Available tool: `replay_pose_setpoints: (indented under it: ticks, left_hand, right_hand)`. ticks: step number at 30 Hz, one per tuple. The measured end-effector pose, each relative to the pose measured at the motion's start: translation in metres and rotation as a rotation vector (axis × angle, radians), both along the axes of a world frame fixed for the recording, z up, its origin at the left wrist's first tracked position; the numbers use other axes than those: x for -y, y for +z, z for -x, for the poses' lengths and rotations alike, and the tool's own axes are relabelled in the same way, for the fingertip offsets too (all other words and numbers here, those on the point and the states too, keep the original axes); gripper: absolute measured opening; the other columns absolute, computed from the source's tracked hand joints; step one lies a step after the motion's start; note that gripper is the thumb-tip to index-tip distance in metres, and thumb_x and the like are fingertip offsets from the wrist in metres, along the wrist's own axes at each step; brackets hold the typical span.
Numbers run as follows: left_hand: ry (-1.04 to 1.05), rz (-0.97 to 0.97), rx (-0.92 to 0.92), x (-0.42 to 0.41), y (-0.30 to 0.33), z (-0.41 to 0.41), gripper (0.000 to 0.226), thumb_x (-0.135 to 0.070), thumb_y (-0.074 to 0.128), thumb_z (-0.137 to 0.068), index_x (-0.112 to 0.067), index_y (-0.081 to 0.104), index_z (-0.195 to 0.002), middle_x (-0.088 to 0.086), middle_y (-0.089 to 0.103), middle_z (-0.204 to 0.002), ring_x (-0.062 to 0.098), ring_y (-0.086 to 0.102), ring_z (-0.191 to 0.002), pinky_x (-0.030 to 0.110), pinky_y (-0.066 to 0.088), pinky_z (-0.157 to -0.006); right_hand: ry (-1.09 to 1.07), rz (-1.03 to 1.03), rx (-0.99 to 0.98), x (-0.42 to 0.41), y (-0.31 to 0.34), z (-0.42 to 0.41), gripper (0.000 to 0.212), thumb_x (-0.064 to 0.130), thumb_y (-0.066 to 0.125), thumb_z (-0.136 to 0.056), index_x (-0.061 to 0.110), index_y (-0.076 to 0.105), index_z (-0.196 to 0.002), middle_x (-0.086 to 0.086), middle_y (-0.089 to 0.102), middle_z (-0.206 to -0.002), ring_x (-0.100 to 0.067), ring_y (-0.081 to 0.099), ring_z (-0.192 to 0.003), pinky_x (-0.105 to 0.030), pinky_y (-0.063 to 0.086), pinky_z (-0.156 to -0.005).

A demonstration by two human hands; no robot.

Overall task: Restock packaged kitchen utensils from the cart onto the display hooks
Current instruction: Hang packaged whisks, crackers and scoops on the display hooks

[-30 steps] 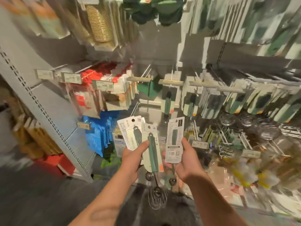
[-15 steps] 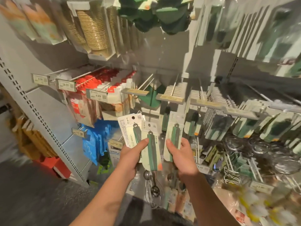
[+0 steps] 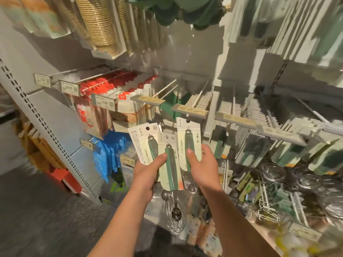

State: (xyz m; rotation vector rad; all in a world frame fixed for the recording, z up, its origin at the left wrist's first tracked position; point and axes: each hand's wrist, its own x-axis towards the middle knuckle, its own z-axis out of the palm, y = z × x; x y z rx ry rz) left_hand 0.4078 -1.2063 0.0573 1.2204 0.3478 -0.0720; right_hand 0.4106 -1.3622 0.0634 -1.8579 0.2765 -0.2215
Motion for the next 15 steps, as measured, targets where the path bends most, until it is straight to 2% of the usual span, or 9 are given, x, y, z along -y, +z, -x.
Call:
replay_pose_setpoints:
  ticks: [3,6,7,8,10,11,13,15]
  left_hand:
    - [0.007,-0.006,0.017,0.002,0.001,-0.006,0.032,-0.016,0.079,-0.090,-0.019,0.071,-0.120,0.000,0.080,-0.108,0.020,0.077,-0.098,0.043,0.061,-0.091]
    - [0.008,0.001,0.032,0.001,-0.001,-0.010,0.034,-0.016,0.079,-0.089,-0.020,0.071,-0.122,-0.002,0.080,-0.109,0.020,0.076,-0.101,0.047,0.058,-0.097]
    - [0.005,0.000,0.035,0.000,-0.001,-0.010,0.034,-0.016,0.079,-0.090,-0.020,0.071,-0.123,-0.003,0.080,-0.109,0.020,0.076,-0.101,0.046,0.058,-0.097]
    - [0.000,0.001,0.038,-0.001,-0.001,-0.011,0.034,-0.016,0.079,-0.090,-0.021,0.071,-0.122,-0.003,0.080,-0.108,0.019,0.076,-0.100,0.046,0.059,-0.096]
    - [-0.008,0.003,0.039,-0.006,-0.003,-0.012,0.032,-0.017,0.078,-0.090,-0.021,0.071,-0.121,-0.003,0.080,-0.107,0.019,0.077,-0.099,0.046,0.059,-0.096]
    - [-0.012,0.005,0.038,-0.008,-0.003,-0.013,0.031,-0.018,0.078,-0.090,-0.022,0.072,-0.120,-0.003,0.080,-0.107,0.019,0.077,-0.099,0.046,0.059,-0.096]
    - [-0.013,0.011,0.045,-0.012,-0.002,-0.017,0.031,-0.017,0.078,-0.090,-0.022,0.072,-0.120,-0.002,0.080,-0.108,0.020,0.077,-0.100,0.048,0.058,-0.097]
    - [-0.026,0.004,0.060,-0.016,-0.001,-0.022,0.031,-0.017,0.079,-0.090,-0.022,0.072,-0.120,-0.002,0.080,-0.108,0.021,0.076,-0.100,0.049,0.058,-0.098]
  right_hand:
    - [-0.026,-0.009,-0.021,0.001,0.002,-0.007,0.034,0.041,0.060,-0.101,0.027,0.058,-0.133,0.014,0.067,-0.123,-0.010,0.063,-0.115,-0.046,0.052,-0.104]
    - [-0.074,0.012,-0.021,-0.002,0.004,-0.017,0.054,0.053,0.060,-0.097,0.022,0.054,-0.141,0.008,0.063,-0.136,-0.015,0.061,-0.121,-0.047,0.049,-0.108]
    - [-0.081,0.031,-0.026,-0.002,0.004,-0.022,0.057,0.055,0.060,-0.096,0.019,0.054,-0.140,0.007,0.063,-0.136,-0.015,0.061,-0.117,-0.045,0.050,-0.106]
    - [-0.091,0.040,-0.048,-0.003,0.004,-0.028,0.054,0.054,0.061,-0.096,0.016,0.057,-0.134,0.006,0.064,-0.127,-0.014,0.060,-0.109,-0.041,0.052,-0.098]
    - [-0.115,0.038,-0.098,-0.003,0.008,-0.038,0.040,0.052,0.064,-0.096,0.014,0.056,-0.104,0.008,0.057,-0.095,-0.021,0.053,-0.092,-0.029,0.045,-0.074]
    - [-0.131,0.024,-0.121,-0.003,0.011,-0.042,0.039,0.050,0.066,-0.095,0.012,0.058,-0.101,0.003,0.054,-0.088,-0.028,0.054,-0.089,-0.030,0.043,-0.070]
    - [-0.156,0.001,-0.148,-0.005,0.014,-0.049,0.053,0.049,0.070,-0.093,0.001,0.062,-0.114,-0.014,0.066,-0.099,-0.032,0.064,-0.094,-0.038,0.049,-0.079]
    - [-0.140,-0.028,-0.174,-0.006,0.011,-0.052,0.054,0.048,0.072,-0.092,0.005,0.061,-0.121,-0.015,0.069,-0.109,-0.019,0.064,-0.084,-0.037,0.048,-0.076]
